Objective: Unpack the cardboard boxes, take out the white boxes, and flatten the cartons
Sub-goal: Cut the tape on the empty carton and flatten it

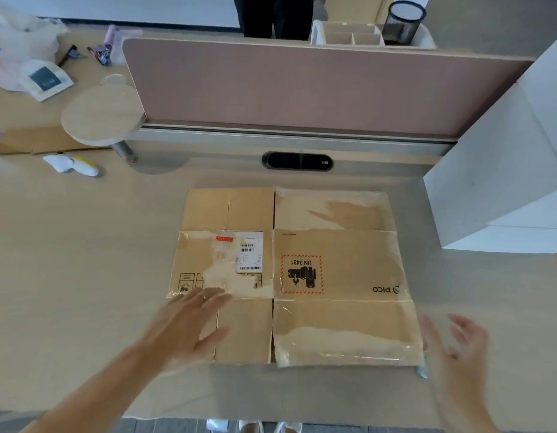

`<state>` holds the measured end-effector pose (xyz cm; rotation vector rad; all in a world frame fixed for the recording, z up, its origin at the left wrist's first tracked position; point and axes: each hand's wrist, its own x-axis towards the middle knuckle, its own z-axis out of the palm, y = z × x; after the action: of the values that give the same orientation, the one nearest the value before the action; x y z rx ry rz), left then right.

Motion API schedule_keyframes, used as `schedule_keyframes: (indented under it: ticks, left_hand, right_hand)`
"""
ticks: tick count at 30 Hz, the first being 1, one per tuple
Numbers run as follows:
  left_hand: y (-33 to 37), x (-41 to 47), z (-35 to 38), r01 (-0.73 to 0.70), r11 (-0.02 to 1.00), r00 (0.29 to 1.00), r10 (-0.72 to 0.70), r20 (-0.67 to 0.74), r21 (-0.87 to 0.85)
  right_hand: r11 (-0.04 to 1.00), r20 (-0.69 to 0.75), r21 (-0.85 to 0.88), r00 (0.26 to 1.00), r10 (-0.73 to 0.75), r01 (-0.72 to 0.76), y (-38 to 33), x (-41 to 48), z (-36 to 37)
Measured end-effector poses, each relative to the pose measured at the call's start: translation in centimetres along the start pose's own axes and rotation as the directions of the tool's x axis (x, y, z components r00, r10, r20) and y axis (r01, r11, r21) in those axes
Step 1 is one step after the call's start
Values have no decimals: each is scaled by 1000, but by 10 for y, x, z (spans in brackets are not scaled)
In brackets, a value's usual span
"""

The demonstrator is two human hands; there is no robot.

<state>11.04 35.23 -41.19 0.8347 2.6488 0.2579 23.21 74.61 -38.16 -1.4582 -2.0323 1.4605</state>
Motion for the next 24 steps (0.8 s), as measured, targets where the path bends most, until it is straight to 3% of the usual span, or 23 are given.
schedule_keyframes:
  ticks: [2, 5, 8, 12, 17, 19, 21, 24]
  left_hand:
    - [-8, 17, -4, 177, 982, 980, -181, -82, -60]
    - [-21, 49, 3, 326, 943, 943, -330, -49, -66]
    - [-28, 82, 10, 437, 862, 885, -462, -46, -255]
    - [-48, 118, 17, 606, 641, 723, -691, -9, -471]
    - [-77, 143, 19, 647, 520, 599, -799, -49, -558]
    - [-83, 152, 14, 664, 460, 540, -840, -48, -589]
    - [-88, 158, 7, 659, 339, 473, -881, 19, -672]
    - [-93, 163, -2, 572, 172, 444, -887, 128, -802]
  right_hand:
    - [982, 149, -133, 982, -115, 135, -8, 24, 13]
    - [931, 426, -228, 889, -167, 284, -19, 60, 57]
    - [772, 545, -386, 800, -252, 506, -24, 94, 102]
    - [794, 403, -487, 900, -166, 364, -31, 142, 128]
    - [815, 332, -508, 937, -113, 278, -25, 170, 141]
    - [861, 275, -468, 959, -74, 201, -25, 180, 141]
    - [912, 255, -399, 967, 13, 93, -28, 191, 139]
    - [959, 305, -272, 937, 170, -85, -37, 204, 133]
